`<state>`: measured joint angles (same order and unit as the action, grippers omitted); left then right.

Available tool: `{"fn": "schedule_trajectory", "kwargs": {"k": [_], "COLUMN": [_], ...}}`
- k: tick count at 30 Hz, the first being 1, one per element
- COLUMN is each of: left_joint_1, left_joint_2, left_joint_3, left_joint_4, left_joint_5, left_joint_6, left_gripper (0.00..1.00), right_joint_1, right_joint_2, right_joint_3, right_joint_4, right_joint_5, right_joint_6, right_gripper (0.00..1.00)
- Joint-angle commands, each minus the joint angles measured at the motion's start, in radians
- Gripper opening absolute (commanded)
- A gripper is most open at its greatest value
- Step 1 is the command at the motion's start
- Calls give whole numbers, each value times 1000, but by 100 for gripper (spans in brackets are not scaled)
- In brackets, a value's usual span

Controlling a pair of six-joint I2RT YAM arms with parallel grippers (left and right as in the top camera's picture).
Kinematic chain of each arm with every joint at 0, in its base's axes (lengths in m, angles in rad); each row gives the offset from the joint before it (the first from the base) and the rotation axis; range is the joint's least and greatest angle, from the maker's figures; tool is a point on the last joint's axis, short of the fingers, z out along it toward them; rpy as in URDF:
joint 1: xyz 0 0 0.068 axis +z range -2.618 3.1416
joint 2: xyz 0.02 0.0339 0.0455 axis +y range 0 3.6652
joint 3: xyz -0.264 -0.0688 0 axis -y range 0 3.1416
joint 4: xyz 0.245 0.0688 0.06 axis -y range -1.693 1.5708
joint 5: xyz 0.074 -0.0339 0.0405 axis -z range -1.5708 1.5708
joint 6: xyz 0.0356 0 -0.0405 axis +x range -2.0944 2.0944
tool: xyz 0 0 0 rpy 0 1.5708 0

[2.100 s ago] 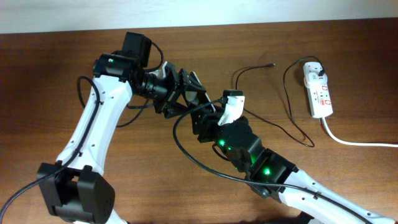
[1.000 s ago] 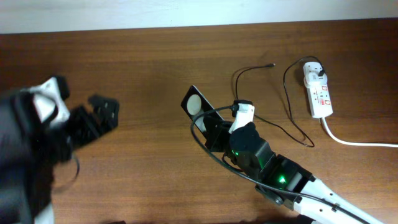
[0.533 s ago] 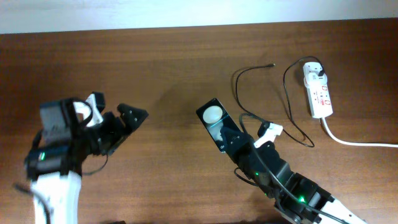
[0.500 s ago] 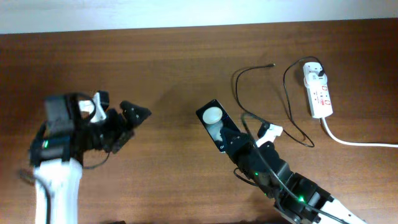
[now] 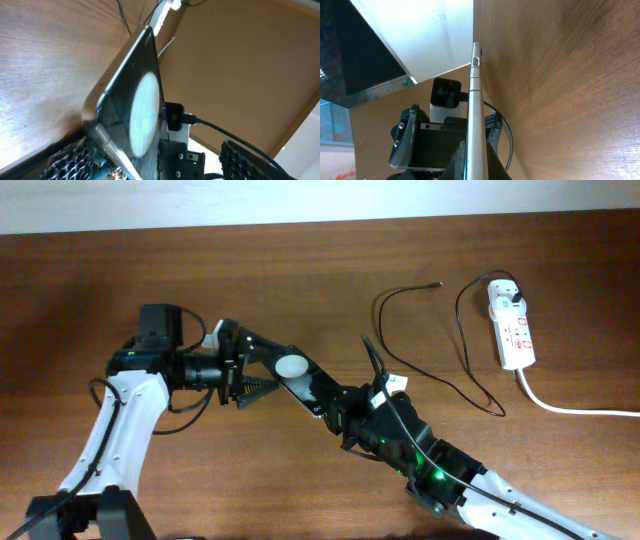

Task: Plug charger to phone and switch on socket

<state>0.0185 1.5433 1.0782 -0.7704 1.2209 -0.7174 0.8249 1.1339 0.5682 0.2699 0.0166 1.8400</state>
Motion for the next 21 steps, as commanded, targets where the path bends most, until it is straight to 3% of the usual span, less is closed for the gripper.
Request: {"fn": "schedule_trajectory", "kwargs": {"k": [1, 7, 12, 17, 21], "left_joint_1": [-54, -139, -169, -199, -225], "left_joint_2": [6, 6, 6, 6, 6], "left_joint_3": [0, 0, 0, 0, 0], "left_joint_4": [37, 100, 128, 146, 207], "left_joint_5": [-60, -123, -203, -262, -268], "left_joint_6": [-108, -222, -306, -404, -416], "left_gripper": [74, 63, 30, 16, 13], "right_joint_1": [6, 6, 6, 6, 6], "right_joint_2": [-7, 10, 36, 36, 36], "right_joint_3": [11, 11, 11, 11, 11], "right_joint_4": [19, 19, 19, 19, 14], "right_joint_5": [-33, -5, -5, -2, -2], "right_joint_6": [109, 185, 184, 184, 185], "right_gripper": [4, 4, 4, 4, 4]}}
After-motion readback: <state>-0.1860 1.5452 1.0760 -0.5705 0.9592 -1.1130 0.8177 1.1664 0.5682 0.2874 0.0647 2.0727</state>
